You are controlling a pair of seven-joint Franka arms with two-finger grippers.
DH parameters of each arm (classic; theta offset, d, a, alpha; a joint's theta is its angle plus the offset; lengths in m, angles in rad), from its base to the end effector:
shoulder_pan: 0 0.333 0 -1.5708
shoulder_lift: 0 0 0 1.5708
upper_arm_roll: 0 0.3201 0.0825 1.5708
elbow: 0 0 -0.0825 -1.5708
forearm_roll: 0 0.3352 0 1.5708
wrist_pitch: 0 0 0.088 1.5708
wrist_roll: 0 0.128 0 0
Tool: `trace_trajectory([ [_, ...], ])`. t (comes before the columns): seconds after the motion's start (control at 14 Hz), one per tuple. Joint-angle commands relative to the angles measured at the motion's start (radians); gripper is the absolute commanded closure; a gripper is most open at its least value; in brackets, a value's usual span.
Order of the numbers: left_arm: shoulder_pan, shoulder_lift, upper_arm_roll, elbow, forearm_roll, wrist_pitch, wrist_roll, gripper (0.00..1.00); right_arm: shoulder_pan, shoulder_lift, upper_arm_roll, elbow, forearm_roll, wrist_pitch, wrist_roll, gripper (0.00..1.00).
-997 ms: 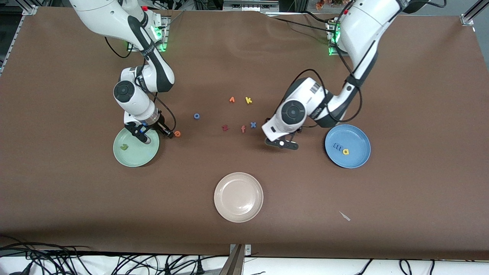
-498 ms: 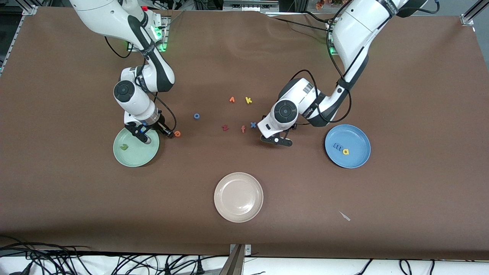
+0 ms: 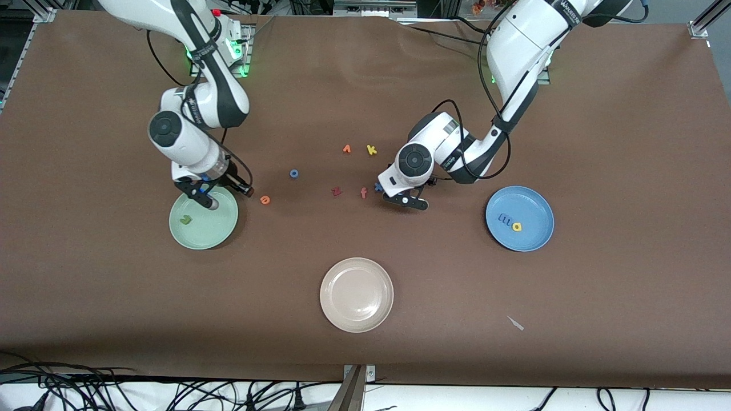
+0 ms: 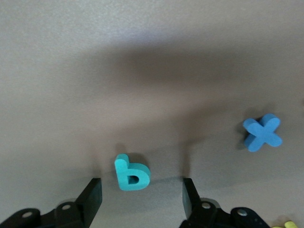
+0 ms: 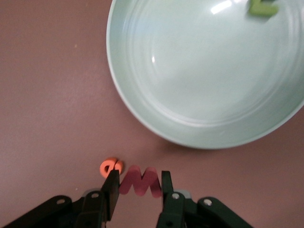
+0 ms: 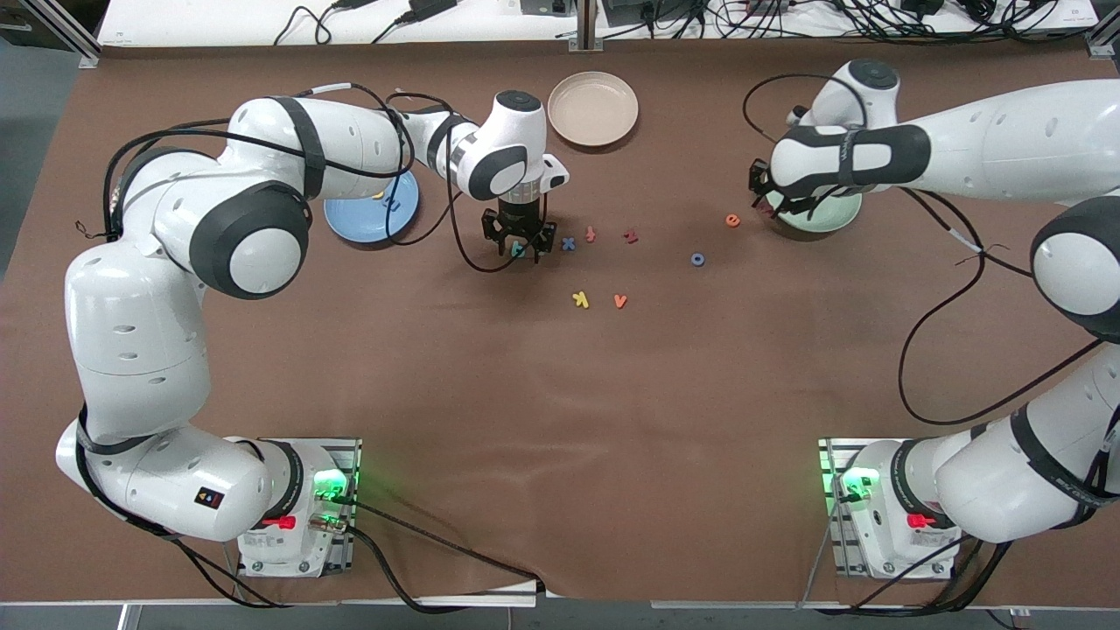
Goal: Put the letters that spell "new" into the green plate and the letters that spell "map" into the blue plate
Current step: 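Grasp the teal letter with the left gripper while the right gripper places pink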
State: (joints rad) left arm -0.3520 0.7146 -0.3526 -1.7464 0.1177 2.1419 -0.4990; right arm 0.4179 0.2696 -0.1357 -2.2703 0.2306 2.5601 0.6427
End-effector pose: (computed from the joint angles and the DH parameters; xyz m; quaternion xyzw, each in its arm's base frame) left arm 0.4679 -0.3699 0.1841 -0.9813 0.1157 0.1531 0.0154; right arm 0.4931 0.1422 0.2650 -0.9618 0.2696 0.0092 0.0472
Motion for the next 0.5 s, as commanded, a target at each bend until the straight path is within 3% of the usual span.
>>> trace_trajectory([
  [0.0, 0.004, -0.009, 0.004, -0.005, 0.019, 0.013, 0.013, 0.6, -0.056, -0.018, -0.035, -0.014, 0.006, -0.011, -0.176, 0.81],
  [0.07, 0.008, -0.009, 0.003, -0.002, 0.014, 0.013, -0.003, 0.83, -0.089, -0.01, -0.033, -0.014, 0.007, -0.011, -0.245, 0.8],
  [0.14, 0.011, -0.01, 0.004, -0.002, 0.014, 0.013, -0.001, 0.92, -0.103, -0.004, -0.035, -0.014, 0.015, -0.006, -0.283, 0.79],
  [0.21, 0.011, -0.009, 0.004, 0.001, 0.014, 0.013, 0.0, 0.92, -0.106, 0.0, -0.035, -0.014, 0.016, -0.005, -0.285, 0.78],
  [0.43, 0.022, -0.023, 0.01, 0.013, 0.019, -0.002, 0.007, 0.93, -0.105, 0.008, -0.029, -0.014, 0.021, -0.001, -0.262, 0.4],
])
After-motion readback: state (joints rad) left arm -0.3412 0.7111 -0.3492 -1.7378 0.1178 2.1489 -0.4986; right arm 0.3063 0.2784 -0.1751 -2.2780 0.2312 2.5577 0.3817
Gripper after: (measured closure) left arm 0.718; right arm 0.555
